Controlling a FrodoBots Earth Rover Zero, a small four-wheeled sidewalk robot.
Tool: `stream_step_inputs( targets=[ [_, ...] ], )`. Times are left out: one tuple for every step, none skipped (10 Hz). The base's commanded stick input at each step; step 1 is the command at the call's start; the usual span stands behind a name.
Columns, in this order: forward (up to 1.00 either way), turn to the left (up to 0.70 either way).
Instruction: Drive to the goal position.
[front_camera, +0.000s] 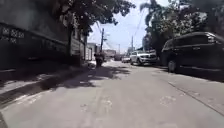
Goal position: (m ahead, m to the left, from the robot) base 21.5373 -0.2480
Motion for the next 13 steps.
stream_step_inputs(
  targets=[
    [1.0, 0.0],
    [1.0, 0.0],
    [1.0, 0.0],
    [1.0, 0.0],
    [1.0, 0.0],
    [1.0, 0.0],
    [1.0, 0.0],
    [1.0, 0.0],
    [1.0, 0.0],
    [1.0, -0.04],
    [1.0, -0.15],
    [1.0, -0.39],
    [1.0, -0.38]
  ],
)
